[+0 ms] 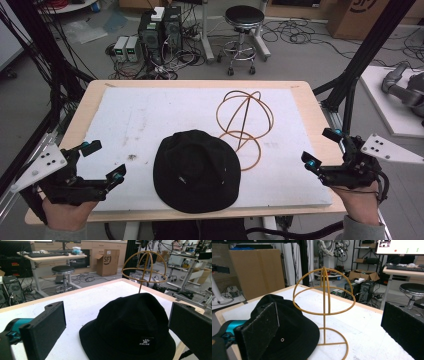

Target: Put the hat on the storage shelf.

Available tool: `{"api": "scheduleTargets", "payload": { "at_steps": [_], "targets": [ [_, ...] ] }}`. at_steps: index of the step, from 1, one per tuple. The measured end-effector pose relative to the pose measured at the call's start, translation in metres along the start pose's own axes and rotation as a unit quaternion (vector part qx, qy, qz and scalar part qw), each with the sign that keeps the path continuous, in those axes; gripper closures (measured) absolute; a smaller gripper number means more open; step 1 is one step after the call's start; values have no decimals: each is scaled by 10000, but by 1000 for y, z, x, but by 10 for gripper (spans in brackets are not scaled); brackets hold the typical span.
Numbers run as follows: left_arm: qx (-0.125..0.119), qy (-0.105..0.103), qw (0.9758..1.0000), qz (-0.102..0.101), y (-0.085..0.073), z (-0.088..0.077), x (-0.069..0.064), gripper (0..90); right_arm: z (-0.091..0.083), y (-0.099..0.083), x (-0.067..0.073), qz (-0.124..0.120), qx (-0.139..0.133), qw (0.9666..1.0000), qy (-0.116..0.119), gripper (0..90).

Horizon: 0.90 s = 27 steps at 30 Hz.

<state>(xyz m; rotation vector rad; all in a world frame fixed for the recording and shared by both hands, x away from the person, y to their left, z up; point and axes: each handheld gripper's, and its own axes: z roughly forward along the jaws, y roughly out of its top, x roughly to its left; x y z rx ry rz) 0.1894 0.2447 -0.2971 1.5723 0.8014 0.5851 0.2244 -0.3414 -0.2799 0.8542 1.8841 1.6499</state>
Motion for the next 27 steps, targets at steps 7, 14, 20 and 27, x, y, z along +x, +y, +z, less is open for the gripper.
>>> {"api": "scheduleTargets", "payload": {
  "at_steps": [7,14,20,27],
  "targets": [
    [9,35,10000,-22,0,-1,1,17,2,-1,0,13,28,10000,3,10],
    [30,36,10000,-23,0,0,2,17,2,-2,-1,58,50,10000,1,10],
    [81,29,10000,-30,-2,2,2,17,3,-3,-1,14,69,10000,-5,10],
    [169,-83,9998,-24,-2,13,1,17,2,-5,1,8,129,9999,-29,10]
  ]
}}
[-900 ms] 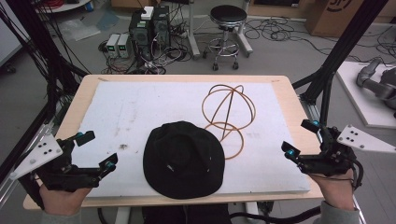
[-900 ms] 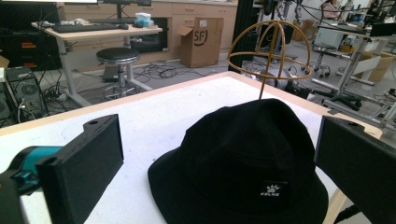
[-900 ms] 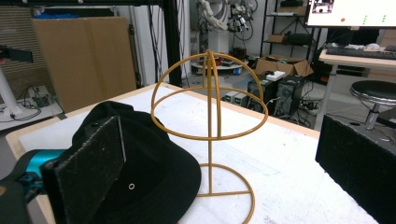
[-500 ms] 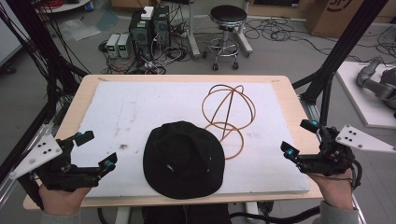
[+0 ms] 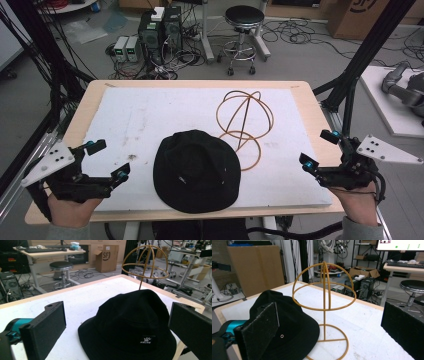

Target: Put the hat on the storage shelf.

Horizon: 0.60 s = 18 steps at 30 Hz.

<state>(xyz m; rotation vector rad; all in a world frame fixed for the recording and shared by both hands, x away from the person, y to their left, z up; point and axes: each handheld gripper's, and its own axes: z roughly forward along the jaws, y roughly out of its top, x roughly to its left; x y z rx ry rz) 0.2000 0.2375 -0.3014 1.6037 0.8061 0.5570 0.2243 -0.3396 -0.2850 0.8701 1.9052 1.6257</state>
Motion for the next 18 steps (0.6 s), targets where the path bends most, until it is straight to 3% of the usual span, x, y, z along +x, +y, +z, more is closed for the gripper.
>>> {"api": "scheduleTargets", "payload": {
  "at_steps": [18],
  "targets": [
    [233,-409,9989,32,-3,44,-5,17,-7,-11,5,11,169,9998,-77,10]
  ]
}}
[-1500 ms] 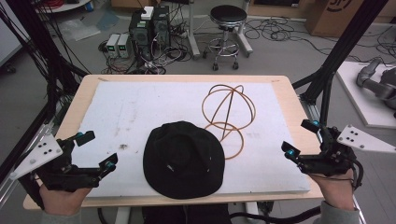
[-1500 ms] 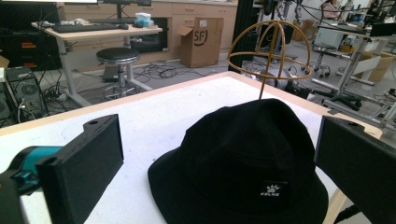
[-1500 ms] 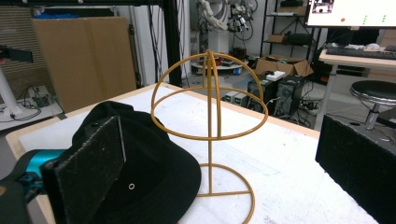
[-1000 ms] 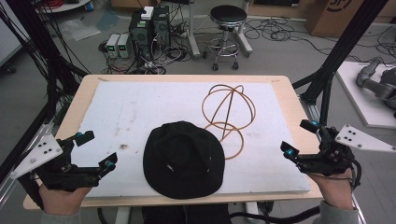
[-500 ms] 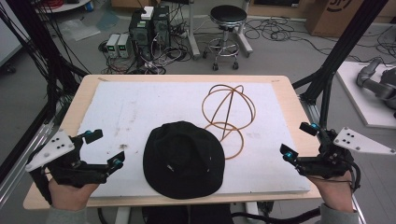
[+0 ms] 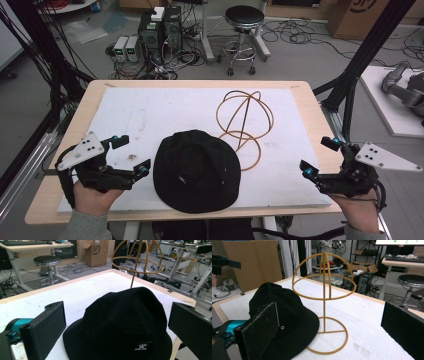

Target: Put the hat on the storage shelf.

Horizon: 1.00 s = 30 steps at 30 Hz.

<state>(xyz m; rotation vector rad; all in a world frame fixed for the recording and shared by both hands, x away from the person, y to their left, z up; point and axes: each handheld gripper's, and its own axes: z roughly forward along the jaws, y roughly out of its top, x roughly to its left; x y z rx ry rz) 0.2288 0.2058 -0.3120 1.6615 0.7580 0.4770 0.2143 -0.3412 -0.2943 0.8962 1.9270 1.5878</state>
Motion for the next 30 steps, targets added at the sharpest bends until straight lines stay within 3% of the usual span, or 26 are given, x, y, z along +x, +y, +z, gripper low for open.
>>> {"api": "scheduleTargets", "payload": {
  "at_steps": [8,19,30],
  "targets": [
    [151,-245,9996,13,-3,26,1,17,-5,-5,3,11,33,10000,-15,10],
    [320,-371,9988,75,-7,59,-3,17,-8,-11,8,13,63,10000,-29,10],
    [568,-588,9965,158,-9,98,-12,26,-22,-15,9,16,29,9999,-114,10]
  ]
}}
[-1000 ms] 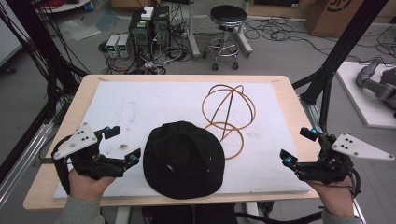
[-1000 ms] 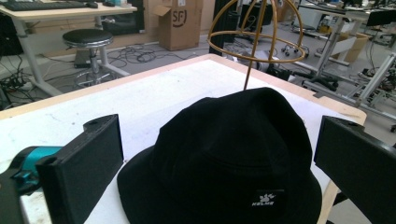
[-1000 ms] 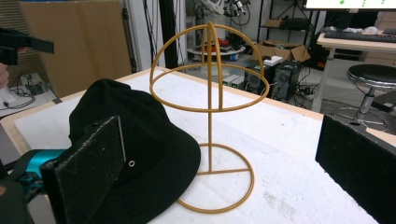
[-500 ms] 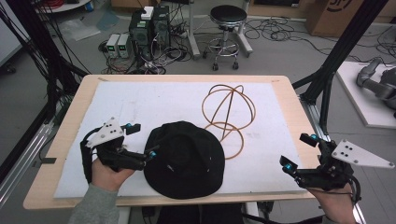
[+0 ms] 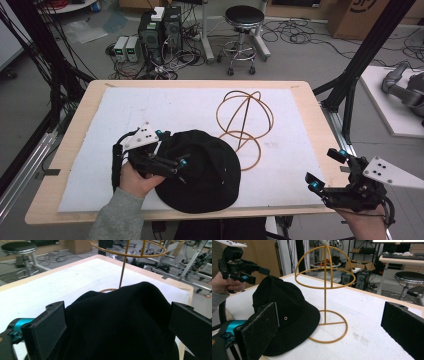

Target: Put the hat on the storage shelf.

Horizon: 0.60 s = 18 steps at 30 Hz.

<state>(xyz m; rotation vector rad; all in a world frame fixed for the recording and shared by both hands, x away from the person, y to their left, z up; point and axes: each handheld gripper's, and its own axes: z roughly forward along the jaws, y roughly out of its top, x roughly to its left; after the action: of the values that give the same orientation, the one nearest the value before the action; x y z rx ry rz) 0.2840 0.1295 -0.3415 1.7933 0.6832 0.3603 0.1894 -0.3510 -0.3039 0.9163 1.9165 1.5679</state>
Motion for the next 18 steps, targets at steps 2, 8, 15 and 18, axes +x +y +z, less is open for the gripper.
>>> {"api": "scheduleTargets", "payload": {
  "at_steps": [2,8,15,18],
  "targets": [
    [23,-24,10000,24,1,5,-1,33,-1,-1,0,42,15,10000,-34,10],
    [215,-24,9998,31,0,22,-2,168,-3,-2,2,14,45,10000,-12,10],
    [321,179,9993,33,-1,26,-4,356,-5,4,10,-100,-5,9999,105,10],
    [381,134,9992,3,-3,27,-3,498,-5,6,12,-128,-17,9998,125,10]
  ]
}}
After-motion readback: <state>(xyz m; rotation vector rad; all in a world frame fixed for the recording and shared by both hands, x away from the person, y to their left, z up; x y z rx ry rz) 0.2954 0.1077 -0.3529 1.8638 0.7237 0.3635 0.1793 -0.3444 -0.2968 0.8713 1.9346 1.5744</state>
